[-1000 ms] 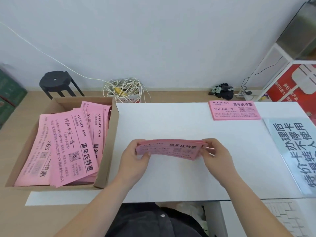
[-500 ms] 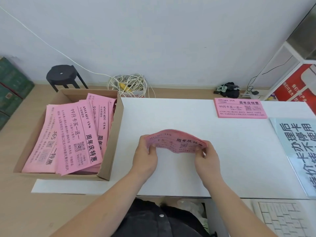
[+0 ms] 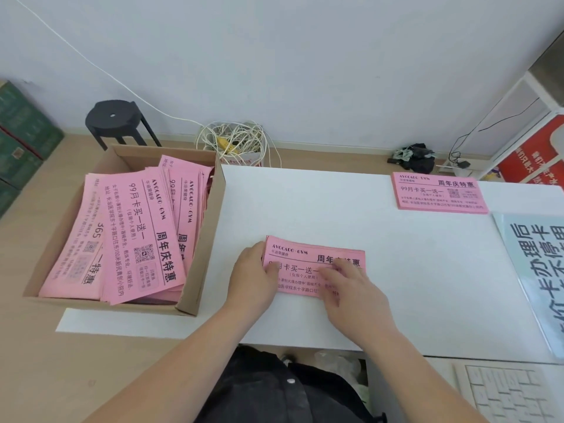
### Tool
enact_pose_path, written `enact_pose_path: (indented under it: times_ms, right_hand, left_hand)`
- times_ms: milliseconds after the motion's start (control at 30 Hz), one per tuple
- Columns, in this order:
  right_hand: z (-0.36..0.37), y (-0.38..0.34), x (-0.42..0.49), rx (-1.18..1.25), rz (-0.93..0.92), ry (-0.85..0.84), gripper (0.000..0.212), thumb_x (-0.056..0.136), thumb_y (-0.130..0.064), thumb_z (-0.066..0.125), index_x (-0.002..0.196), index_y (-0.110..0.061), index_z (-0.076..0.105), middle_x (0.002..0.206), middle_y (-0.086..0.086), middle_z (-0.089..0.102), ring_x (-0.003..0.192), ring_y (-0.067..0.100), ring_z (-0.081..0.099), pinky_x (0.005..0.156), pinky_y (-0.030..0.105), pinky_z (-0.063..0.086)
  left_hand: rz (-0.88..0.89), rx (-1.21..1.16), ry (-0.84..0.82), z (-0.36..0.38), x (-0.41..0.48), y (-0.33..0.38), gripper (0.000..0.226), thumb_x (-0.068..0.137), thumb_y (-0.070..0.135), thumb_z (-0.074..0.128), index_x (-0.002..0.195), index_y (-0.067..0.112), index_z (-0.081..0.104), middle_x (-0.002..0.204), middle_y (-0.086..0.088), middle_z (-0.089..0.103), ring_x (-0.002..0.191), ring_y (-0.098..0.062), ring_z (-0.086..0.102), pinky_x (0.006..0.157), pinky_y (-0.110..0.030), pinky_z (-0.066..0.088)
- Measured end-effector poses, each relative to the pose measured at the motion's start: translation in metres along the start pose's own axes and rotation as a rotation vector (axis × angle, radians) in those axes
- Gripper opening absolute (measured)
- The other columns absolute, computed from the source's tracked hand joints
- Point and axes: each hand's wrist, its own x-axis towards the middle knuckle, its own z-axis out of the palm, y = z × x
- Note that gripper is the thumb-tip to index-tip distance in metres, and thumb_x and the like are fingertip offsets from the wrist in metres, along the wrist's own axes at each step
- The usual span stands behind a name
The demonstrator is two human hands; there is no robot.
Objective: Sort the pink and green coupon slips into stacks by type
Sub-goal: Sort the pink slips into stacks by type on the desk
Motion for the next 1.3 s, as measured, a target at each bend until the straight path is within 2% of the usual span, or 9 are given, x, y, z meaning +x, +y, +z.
enact_pose_path:
  times_ms: [200,300,367,533,633,767,933,1100,1300]
  right_hand:
    - [-0.002,-0.007,0.006,0.027,0.067,-0.046,0.039,0.102,-0.059,0.037,0.125,-0.045,0.065,0.134,-0.022,0.049,0.130,0.006,0.043,0.096,0.029,0.049]
    - [-0.010,-0.013,0.011,0.020,0.070,-0.094,0.051,0.099,-0.069,0.032,0.136,-0.046,0.058,0.126,-0.023,0.052,0.125,0.006,0.044,0.095,0.028,0.046]
    - [-0.016,-0.017,0.013,0.066,0.109,-0.146,0.061,0.093,-0.079,0.027,0.135,-0.048,0.057,0.121,-0.021,0.053,0.123,0.008,0.044,0.093,0.029,0.043]
    - [-0.012,-0.024,0.017,0.082,0.145,-0.151,0.067,0.091,-0.082,0.019,0.079,-0.034,0.064,0.101,-0.012,0.050,0.109,0.015,0.044,0.082,0.034,0.045]
    - [-0.010,-0.023,0.016,0.098,0.147,-0.145,0.067,0.094,-0.076,0.018,0.076,-0.031,0.065,0.106,-0.012,0.049,0.109,0.013,0.041,0.083,0.034,0.042]
    - [-0.008,-0.018,0.015,0.110,0.145,-0.103,0.059,0.102,-0.063,0.023,0.077,-0.031,0.065,0.107,-0.014,0.050,0.111,0.014,0.044,0.083,0.033,0.041]
    - [-0.009,-0.011,0.018,0.154,0.154,-0.086,0.055,0.107,-0.052,0.025,0.062,-0.029,0.047,0.095,-0.015,0.049,0.100,0.015,0.048,0.073,0.032,0.037]
    - [-0.010,-0.006,0.020,0.164,0.148,-0.082,0.056,0.107,-0.052,0.024,0.066,-0.025,0.051,0.088,-0.013,0.048,0.092,0.016,0.049,0.067,0.033,0.035]
    - [-0.013,-0.012,0.017,0.167,0.134,-0.119,0.060,0.104,-0.063,0.019,0.066,-0.031,0.054,0.094,-0.016,0.048,0.103,0.014,0.044,0.076,0.033,0.038]
  left_hand:
    - [0.059,-0.037,-0.026,0.000,-0.034,-0.008,0.037,0.096,0.023,0.062,0.128,0.042,0.057,0.104,0.011,0.056,0.094,0.000,0.057,0.082,-0.017,0.049]
    - [0.008,-0.237,-0.001,0.000,-0.047,-0.005,0.033,0.102,0.027,0.059,0.118,0.055,0.060,0.109,0.019,0.063,0.101,0.004,0.059,0.088,-0.020,0.051]
    - [0.016,-0.301,-0.020,0.002,-0.049,-0.001,0.026,0.102,0.028,0.059,0.114,0.050,0.066,0.111,0.021,0.066,0.104,0.005,0.060,0.089,-0.019,0.051]
    - [0.218,-0.100,-0.028,0.015,-0.047,0.004,0.010,0.094,0.028,0.070,0.096,0.026,0.080,0.094,0.014,0.072,0.091,-0.005,0.066,0.079,-0.027,0.054]
    - [-0.038,-0.284,0.018,0.014,-0.043,0.013,0.006,0.083,0.024,0.084,0.079,0.022,0.079,0.078,0.009,0.074,0.079,-0.006,0.068,0.075,-0.027,0.056]
    - [-0.262,-0.586,-0.066,0.006,-0.034,0.019,0.030,0.072,0.014,0.092,0.073,0.002,0.066,0.069,-0.009,0.067,0.064,-0.014,0.061,0.065,-0.029,0.054]
    - [-0.471,-0.714,0.053,-0.009,-0.025,0.009,0.015,0.089,0.012,0.079,0.093,0.005,0.066,0.094,-0.011,0.074,0.070,-0.023,0.071,0.070,-0.037,0.063]
    - [-0.466,-0.668,0.091,-0.016,-0.022,-0.005,0.023,0.093,0.000,0.069,0.111,0.013,0.063,0.102,-0.009,0.074,0.085,-0.025,0.075,0.072,-0.036,0.064]
    - [-0.344,-0.562,0.021,-0.020,-0.027,0.002,0.014,0.100,0.016,0.064,0.113,0.019,0.069,0.100,0.000,0.075,0.090,-0.016,0.072,0.072,-0.032,0.064]
